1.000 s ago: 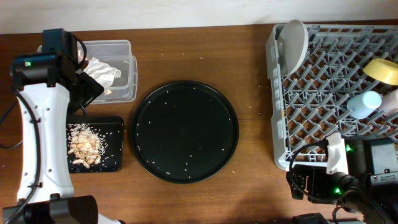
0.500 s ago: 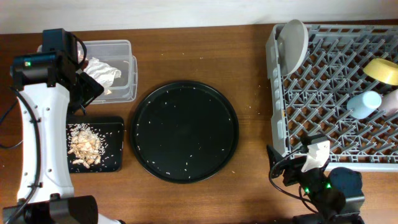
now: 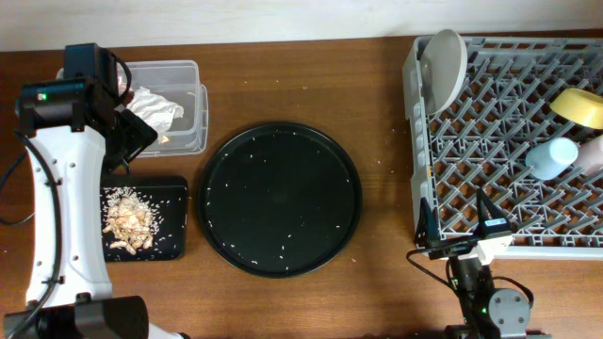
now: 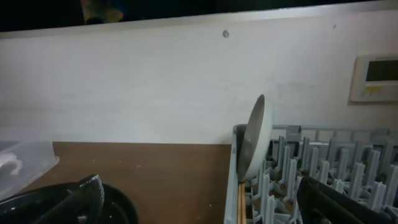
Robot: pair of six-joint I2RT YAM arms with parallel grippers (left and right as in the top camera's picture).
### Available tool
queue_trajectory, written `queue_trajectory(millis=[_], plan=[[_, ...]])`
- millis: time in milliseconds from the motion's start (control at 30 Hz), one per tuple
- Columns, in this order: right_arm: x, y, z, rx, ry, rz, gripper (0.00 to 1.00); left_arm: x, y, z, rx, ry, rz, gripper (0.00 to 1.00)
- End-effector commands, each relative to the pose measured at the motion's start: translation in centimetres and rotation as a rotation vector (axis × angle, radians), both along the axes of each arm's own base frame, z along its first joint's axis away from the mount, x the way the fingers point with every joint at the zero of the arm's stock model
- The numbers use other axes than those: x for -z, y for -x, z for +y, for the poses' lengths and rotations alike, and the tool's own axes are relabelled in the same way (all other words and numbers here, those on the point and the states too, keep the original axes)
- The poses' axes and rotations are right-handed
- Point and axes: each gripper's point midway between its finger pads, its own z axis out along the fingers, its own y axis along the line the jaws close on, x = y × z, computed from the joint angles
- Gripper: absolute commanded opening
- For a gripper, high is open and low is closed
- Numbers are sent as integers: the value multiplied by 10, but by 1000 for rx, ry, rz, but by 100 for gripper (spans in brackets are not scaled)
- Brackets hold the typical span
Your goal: Sort waste into correct bins and load items into the dishwasher rack
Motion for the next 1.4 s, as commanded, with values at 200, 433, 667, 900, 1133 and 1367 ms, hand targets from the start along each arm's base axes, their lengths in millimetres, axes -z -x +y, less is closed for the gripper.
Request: queue_trajectory(millis=[200,433,667,900,1133,1367], plan=[[59,-3,-20,118,82,226,98,-3,2,2,-18,-1,-12,99],[59,-3,-20,119,117,224,98,-3,2,2,-18,-1,-12,99],[59,-3,-20,118,117,224,98,-3,2,2,-18,-2,-12,99],[59,-3,-20,119,117,224,98,-4,8,6,-22,-24,8,99],[59,-3,-20,119,117,224,98,43,47,-13,121,-18,-123,99],[59,-3,-20,119,117,224,98,130,35,-63,503,4,-710,99]])
